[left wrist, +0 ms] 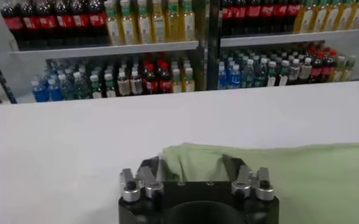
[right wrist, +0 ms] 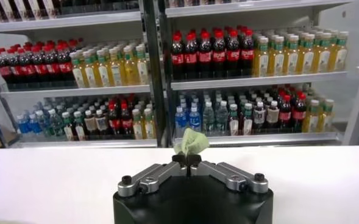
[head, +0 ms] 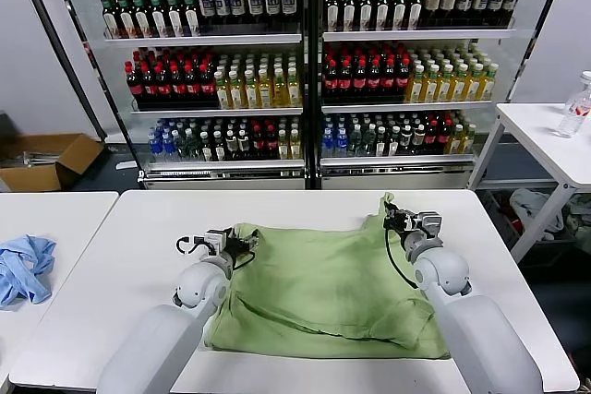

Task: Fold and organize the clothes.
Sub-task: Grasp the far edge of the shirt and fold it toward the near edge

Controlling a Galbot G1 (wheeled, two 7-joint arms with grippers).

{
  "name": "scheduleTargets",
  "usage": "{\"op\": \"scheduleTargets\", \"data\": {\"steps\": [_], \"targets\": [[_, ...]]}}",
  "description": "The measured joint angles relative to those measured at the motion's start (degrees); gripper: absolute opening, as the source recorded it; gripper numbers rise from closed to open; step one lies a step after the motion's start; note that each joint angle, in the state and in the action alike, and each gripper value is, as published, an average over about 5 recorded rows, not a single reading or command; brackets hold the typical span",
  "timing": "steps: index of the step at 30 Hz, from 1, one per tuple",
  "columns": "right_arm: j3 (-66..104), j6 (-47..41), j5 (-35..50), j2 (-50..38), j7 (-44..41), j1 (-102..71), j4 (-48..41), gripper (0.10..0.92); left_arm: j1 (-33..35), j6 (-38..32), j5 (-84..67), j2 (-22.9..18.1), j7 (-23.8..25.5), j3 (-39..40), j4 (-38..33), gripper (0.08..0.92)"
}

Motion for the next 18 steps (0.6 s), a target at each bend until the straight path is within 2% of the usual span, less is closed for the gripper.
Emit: {"op": "scheduleTargets", "data": {"steps": [13, 18], "targets": [[0.8, 0.2, 0.2, -0.6, -0.1, -0.8, 1.2, 0.11, 2.2, -2.4, -3.8, 1.1, 1.5, -1.8, -1.7, 0.212], [1.6, 0.1, 0.4, -1.0, 0.0, -1.6, 2.8, 0.11, 4.1, -4.7, -5.4, 1.9, 2.4, -2.8, -4.5, 0.105]]}}
